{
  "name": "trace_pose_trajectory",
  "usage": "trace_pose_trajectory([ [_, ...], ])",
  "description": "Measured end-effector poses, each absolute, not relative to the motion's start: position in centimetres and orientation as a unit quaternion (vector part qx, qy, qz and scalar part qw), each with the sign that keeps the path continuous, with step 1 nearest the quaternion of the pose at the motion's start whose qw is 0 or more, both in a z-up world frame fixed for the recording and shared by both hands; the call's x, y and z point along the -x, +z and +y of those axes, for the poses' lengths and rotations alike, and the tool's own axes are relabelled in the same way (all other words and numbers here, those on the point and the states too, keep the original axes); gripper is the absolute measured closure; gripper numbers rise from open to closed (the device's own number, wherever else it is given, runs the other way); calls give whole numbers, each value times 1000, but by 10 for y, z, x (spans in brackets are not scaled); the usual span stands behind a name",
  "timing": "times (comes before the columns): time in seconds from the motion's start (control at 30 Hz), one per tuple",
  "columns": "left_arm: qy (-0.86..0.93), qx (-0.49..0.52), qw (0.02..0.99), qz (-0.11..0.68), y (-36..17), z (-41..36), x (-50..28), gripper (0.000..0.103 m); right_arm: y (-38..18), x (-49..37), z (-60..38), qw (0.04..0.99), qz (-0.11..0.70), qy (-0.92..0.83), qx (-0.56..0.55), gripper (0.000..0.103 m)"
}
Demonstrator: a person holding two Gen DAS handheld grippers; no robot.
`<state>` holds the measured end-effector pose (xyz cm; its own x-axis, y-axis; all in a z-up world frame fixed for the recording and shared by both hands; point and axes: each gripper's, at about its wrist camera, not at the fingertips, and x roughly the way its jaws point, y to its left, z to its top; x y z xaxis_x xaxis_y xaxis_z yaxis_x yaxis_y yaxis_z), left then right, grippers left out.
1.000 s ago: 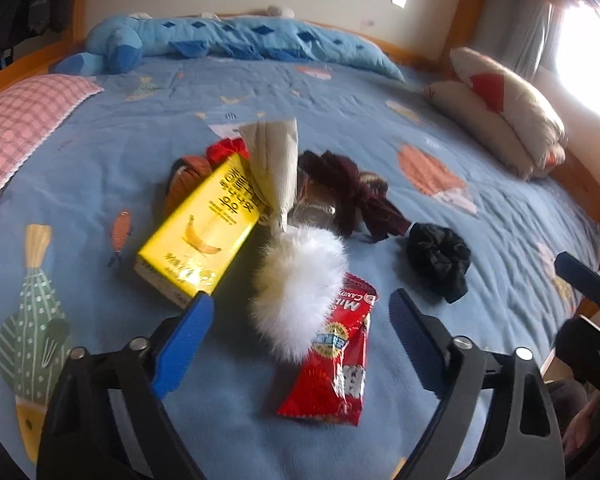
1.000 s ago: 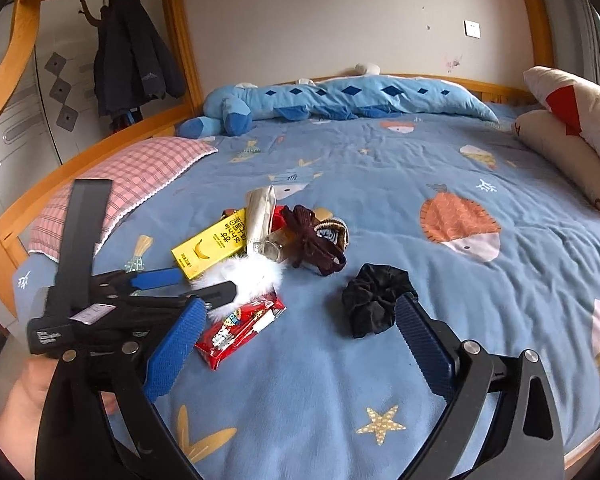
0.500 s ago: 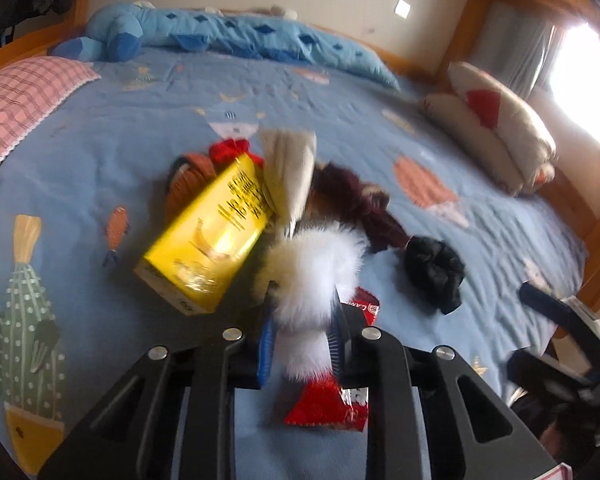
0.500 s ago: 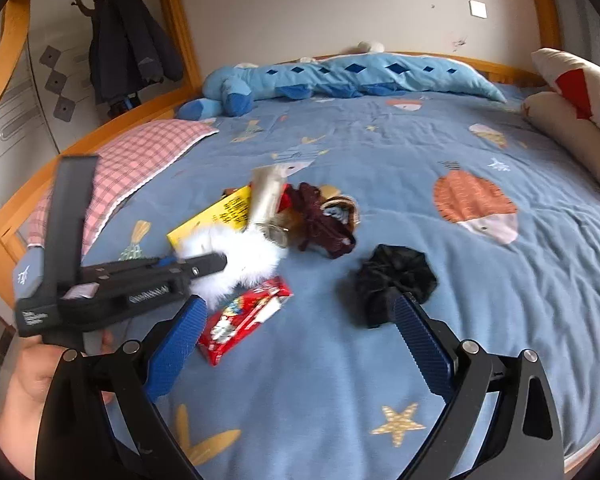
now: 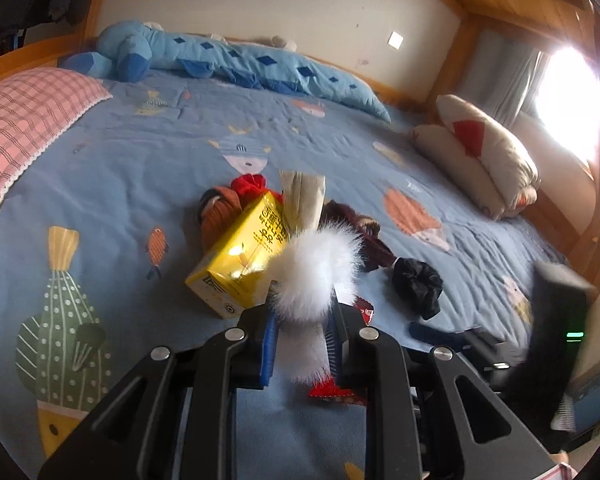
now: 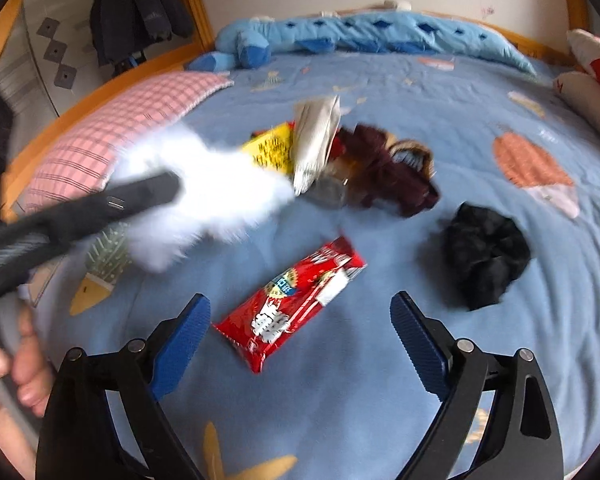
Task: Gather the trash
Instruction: 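Grasp the white fluffy item with the left gripper while the right grasps the red snack bar, then carry the fluffy item and red snack bar with both grippers to the bucket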
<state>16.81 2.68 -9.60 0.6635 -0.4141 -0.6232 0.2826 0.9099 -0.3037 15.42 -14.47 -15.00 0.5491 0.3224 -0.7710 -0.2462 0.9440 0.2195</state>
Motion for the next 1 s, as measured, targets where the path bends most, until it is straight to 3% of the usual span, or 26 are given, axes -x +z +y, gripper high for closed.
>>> trace_pose_trajectory([
  [0.17, -191, 94, 910, 356, -92, 35, -163, 82, -165, -170, -139, 873, 464, 139, -55, 28],
  [0.43, -189, 103, 907, 363, -97, 40, -166, 82, -169, -181, -126, 871, 476, 122, -24, 29],
  [0.5, -191, 104, 906, 364, -98, 40, -166, 82, -169, -179, -124, 875, 470, 120, -5, 45],
  [0.63, -195, 101, 905, 365, -96, 38, -165, 82, -166, -172, -135, 876, 461, 142, -26, 60],
  [1.0, -250, 99, 890, 367, -86, 3, -137, 82, -133, -124, -193, 899, 415, 128, -46, 64],
])
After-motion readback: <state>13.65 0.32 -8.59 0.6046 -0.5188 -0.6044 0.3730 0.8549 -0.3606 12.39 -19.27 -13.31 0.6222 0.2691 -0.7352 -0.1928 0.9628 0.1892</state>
